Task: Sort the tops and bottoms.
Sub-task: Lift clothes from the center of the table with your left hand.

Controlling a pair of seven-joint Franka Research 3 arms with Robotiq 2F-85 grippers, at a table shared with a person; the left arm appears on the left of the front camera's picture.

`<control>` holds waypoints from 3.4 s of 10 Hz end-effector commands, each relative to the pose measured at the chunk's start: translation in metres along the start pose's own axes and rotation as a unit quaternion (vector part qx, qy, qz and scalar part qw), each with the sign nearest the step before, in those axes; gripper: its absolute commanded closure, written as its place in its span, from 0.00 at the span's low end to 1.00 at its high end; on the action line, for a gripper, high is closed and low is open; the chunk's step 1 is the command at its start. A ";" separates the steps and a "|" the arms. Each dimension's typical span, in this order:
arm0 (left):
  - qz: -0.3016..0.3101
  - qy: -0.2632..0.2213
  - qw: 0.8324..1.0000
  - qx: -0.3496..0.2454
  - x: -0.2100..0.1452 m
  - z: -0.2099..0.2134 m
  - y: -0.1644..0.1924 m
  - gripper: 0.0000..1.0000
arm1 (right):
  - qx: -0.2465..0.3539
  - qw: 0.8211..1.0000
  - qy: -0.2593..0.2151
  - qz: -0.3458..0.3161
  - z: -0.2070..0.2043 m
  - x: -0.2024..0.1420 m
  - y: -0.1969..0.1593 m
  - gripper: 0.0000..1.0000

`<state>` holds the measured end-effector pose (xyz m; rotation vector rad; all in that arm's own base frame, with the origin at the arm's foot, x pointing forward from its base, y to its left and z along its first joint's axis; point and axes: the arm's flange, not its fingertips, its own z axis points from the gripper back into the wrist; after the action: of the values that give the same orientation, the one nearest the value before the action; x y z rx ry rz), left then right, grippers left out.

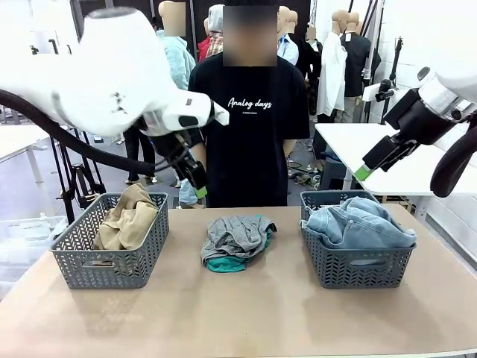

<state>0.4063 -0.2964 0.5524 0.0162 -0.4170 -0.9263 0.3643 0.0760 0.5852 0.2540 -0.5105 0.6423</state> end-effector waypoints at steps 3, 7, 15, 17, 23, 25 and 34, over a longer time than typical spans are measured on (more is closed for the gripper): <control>0.030 0.057 0.997 -0.048 0.023 -0.069 0.026 0.22 | -0.011 1.000 0.001 -0.007 -0.002 0.001 0.001 0.00; 0.022 0.059 0.997 -0.050 0.016 -0.086 0.024 0.22 | -0.011 1.000 0.001 -0.007 -0.002 0.001 0.001 0.00; -0.006 0.060 0.988 -0.144 0.058 -0.113 0.012 0.22 | -0.011 1.000 0.001 -0.007 -0.002 0.001 0.001 0.00; -0.014 0.083 0.984 -0.154 0.081 -0.147 0.017 0.22 | -0.011 1.000 0.001 -0.007 -0.002 0.001 0.001 0.00; -0.012 0.117 0.982 -0.146 0.098 -0.210 0.038 0.22 | -0.011 1.000 0.001 -0.007 -0.002 0.001 0.001 0.00; -0.030 0.125 0.984 -0.122 0.100 -0.226 0.040 0.22 | -0.011 1.000 0.001 -0.007 -0.002 0.001 0.001 0.00; -0.018 0.126 0.983 -0.132 0.098 -0.251 0.030 0.47 | -0.011 1.000 0.001 -0.007 -0.002 0.001 0.001 0.00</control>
<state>0.5748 -0.3943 0.3574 -0.0783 -0.0769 -1.0079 0.3644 0.0760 0.5854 0.2576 -0.5123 0.6426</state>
